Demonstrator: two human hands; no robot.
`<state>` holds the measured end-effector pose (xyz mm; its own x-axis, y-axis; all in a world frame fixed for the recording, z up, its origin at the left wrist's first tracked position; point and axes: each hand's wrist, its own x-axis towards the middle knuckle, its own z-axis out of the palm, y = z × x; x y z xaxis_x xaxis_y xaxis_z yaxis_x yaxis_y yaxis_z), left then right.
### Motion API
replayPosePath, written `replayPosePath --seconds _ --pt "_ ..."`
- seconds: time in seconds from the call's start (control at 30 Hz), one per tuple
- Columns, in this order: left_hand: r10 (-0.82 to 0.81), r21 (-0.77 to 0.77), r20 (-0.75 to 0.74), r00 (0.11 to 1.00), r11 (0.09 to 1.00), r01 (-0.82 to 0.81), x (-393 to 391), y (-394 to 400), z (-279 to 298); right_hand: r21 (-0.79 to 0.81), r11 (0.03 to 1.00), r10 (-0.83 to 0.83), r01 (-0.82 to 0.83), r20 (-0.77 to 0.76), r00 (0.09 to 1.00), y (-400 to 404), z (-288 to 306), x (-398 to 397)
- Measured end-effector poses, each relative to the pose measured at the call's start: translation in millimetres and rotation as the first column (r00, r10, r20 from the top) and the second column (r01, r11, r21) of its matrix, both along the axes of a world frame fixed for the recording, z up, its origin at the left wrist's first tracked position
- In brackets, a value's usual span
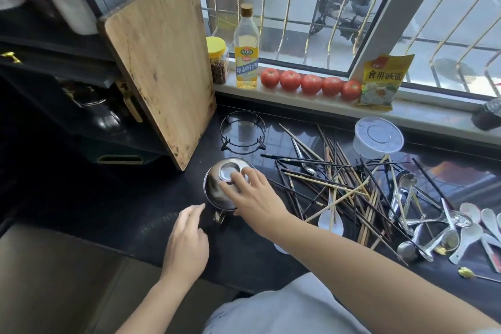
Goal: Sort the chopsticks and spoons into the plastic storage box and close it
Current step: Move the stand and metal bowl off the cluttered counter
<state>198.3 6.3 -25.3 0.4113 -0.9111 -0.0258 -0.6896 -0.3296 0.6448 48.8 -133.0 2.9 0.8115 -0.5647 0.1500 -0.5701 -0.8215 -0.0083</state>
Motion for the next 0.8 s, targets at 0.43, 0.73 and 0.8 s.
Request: replayPosePath --seconds 0.43,0.73,0.8 --pt "0.216 0.042 -0.316 0.924 0.976 -0.213 1.5 -32.2 12.9 0.319 0.947 0.008 -0.039 0.096 0.995 -17.2 4.3 22.4" --pt "-0.323 -0.006 -0.327 0.888 0.94 0.34 -73.9 -59.9 27.2 0.329 0.744 -0.396 0.582 -0.483 0.781 -95.7 -73.1 -109.3" --pt "-0.293 0.219 -0.437 0.851 0.882 0.416 -97.8 -69.7 3.9 0.309 0.748 -0.415 0.588 -0.473 0.777 -87.6 -84.7 -131.8"
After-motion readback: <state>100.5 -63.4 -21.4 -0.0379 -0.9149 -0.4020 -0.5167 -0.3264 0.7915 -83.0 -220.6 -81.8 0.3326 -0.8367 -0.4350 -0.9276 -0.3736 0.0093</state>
